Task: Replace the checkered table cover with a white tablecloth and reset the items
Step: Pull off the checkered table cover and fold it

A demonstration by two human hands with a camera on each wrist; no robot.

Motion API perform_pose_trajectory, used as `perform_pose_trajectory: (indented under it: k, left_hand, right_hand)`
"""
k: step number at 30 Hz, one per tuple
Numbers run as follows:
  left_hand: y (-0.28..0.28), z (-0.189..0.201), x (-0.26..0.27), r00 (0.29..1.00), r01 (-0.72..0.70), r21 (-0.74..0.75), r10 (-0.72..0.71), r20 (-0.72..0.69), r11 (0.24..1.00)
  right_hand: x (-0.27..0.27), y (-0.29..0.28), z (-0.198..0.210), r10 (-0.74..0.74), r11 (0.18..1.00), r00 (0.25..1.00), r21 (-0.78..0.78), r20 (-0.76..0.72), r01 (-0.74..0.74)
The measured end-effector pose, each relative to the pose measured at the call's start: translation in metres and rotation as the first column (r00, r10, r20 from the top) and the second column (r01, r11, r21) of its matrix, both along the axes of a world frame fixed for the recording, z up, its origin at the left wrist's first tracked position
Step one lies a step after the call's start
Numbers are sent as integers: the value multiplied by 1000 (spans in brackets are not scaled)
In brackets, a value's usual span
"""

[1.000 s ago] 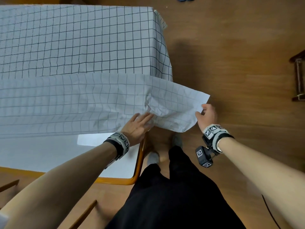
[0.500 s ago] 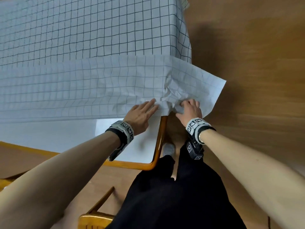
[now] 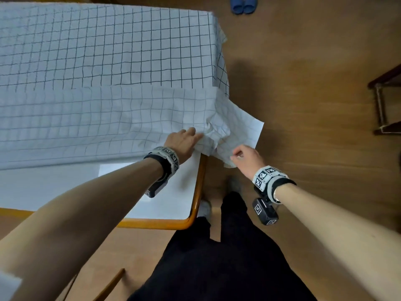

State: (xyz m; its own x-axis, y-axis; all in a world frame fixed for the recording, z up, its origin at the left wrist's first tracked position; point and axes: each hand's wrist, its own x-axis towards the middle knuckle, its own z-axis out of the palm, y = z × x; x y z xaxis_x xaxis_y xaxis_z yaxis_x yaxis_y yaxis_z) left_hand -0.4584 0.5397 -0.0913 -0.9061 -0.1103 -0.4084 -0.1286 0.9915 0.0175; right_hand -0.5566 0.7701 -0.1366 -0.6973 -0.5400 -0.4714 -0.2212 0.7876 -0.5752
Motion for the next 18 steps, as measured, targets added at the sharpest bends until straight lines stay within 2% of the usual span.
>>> perform_pose_trajectory:
  k: [3, 6, 10, 13, 15, 18]
  left_hand:
    - [-6, 29, -11, 992, 46, 25, -42, -115, 999]
    - [-16, 68, -23, 965, 1, 92, 23, -260, 996]
    - [-33, 121, -38, 911, -131, 194, 196, -362, 972]
    - [-42, 146, -44, 856, -226, 227, 304, -419, 947]
    - [-49, 153, -45, 830, -240, 225, 320, -456, 944]
    - [-61, 154, -42, 835, -205, 192, 274, -477, 960]
  right_hand:
    - [2, -18, 26, 81, 997, 995, 10, -58, -80]
    - [3, -43, 52, 128, 991, 983, 63, -134, -120]
    - [2, -71, 73, 78, 996, 942, 75, -327, -56]
    - [-4, -86, 84, 3, 1000, 912, 29, -410, 10]
    - [-8, -94, 93, -21, 1000, 902, -14, -430, 17]
    - [-12, -92, 106, -56, 997, 902, -71, -427, 29]
